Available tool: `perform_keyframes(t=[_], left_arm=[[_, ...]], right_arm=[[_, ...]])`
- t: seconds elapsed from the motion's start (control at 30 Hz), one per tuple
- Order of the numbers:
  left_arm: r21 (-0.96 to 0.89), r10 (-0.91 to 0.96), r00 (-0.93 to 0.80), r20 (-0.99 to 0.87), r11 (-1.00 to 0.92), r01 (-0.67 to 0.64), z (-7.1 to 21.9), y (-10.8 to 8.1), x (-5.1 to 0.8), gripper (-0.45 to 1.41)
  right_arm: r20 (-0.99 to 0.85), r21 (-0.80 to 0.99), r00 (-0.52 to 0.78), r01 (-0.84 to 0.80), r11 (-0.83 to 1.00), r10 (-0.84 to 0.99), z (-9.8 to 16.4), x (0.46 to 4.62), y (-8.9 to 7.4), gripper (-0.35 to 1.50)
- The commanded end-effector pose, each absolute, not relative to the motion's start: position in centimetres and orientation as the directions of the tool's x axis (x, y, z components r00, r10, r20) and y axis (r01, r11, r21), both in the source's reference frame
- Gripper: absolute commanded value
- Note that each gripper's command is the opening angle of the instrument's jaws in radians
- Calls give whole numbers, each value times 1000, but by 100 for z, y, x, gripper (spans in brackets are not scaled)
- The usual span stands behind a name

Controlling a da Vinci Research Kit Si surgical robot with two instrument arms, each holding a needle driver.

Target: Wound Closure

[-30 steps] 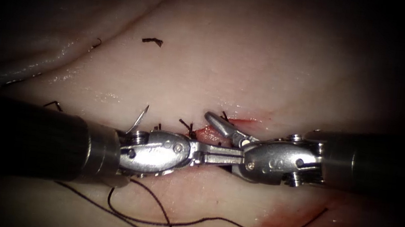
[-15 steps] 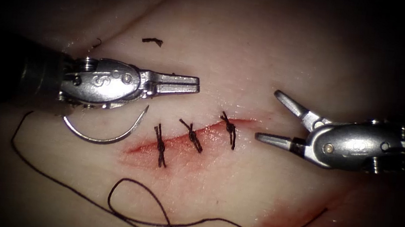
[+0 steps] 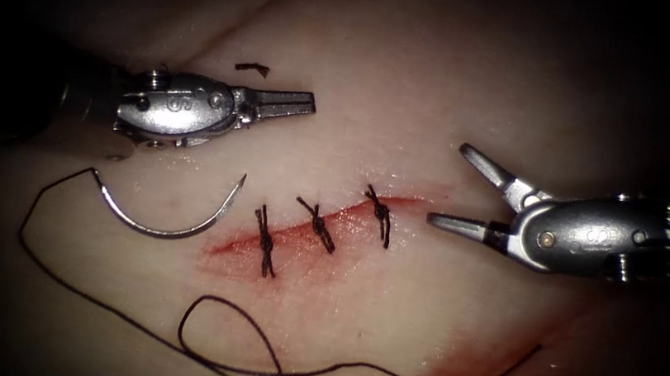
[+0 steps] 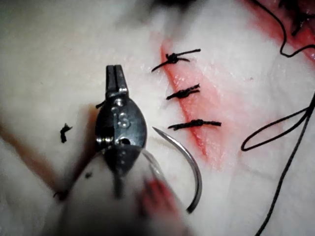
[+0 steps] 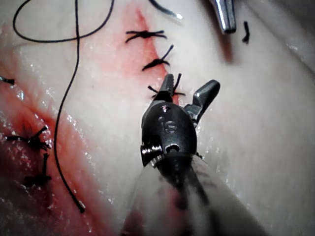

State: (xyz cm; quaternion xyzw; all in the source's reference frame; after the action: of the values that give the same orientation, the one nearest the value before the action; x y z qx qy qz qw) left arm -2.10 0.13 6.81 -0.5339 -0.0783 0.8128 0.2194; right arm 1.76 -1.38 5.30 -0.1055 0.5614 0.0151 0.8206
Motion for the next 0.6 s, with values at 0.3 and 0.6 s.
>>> perform_keyframes(t=[0.3, 0.6], left_arm=[[-547, 644, -451, -618, -764, -342, 727, -15, -209, 49], [-530, 634, -604, -484, -761, -374, 737, -23, -189, 73]], right_arm=[[-923, -155, 374, -146, 977, -90, 538, 193, -147, 148], [-922, -153, 378, -144, 978, -88, 537, 198, -150, 148]])
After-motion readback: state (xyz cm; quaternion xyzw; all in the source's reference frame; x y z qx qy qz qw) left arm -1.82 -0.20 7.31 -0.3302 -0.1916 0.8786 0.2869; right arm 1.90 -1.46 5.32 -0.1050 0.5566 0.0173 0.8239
